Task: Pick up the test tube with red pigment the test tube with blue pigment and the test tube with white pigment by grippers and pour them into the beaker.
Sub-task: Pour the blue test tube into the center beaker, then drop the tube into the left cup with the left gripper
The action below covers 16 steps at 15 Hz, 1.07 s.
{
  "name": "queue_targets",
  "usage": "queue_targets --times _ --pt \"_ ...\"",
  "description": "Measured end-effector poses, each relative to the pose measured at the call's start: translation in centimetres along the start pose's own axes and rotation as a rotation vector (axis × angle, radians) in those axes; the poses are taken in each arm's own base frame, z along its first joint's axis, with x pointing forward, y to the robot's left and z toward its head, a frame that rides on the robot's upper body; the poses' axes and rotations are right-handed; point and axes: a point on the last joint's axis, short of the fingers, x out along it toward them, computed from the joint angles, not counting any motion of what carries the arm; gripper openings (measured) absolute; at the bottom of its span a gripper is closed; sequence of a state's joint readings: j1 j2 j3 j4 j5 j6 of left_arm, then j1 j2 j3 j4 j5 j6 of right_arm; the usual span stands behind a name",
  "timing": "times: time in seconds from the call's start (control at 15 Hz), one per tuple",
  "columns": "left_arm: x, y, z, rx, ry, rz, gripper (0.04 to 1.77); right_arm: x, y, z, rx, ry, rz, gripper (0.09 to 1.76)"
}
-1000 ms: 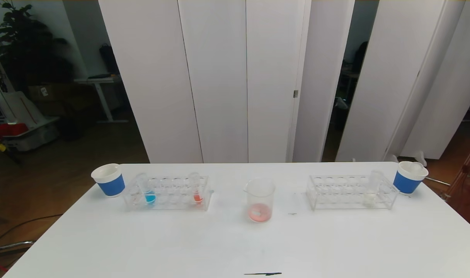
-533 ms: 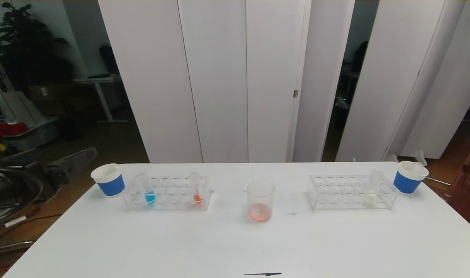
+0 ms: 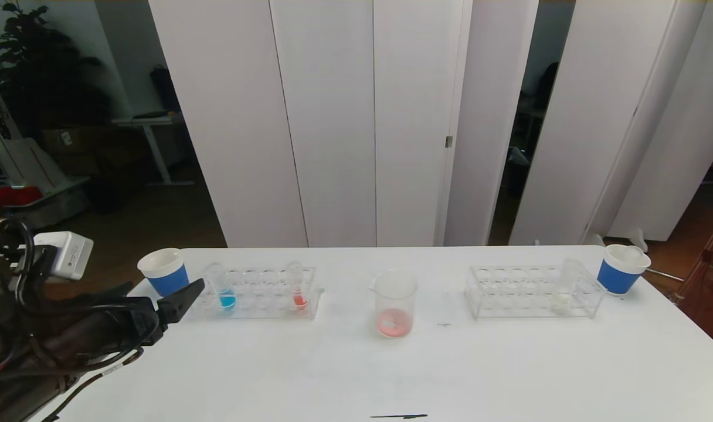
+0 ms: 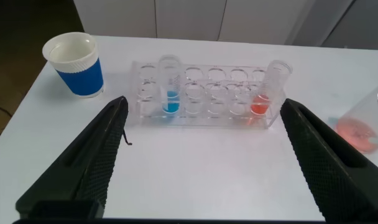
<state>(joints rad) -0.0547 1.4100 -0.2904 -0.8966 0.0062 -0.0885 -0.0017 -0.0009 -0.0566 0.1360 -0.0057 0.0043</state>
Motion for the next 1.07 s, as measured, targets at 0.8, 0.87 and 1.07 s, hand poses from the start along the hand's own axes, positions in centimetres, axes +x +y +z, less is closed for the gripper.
queue_targets --times 0.8,0.87,1.07 --pt "9.0 0.5 -4.0 -0.027 0.021 0.012 1.75 0.0 0.0 0.0 0.0 -0.001 0.0 1.75" --pt "9.7 0.7 -4.1 -0.027 0.014 0.017 1.75 0.0 0.0 0.0 0.0 -0.001 0.0 1.75" --pt "11.8 1.3 -4.9 -0.022 -0.018 0.039 1.75 0.0 0.0 0.0 0.0 -0.001 0.0 1.75"
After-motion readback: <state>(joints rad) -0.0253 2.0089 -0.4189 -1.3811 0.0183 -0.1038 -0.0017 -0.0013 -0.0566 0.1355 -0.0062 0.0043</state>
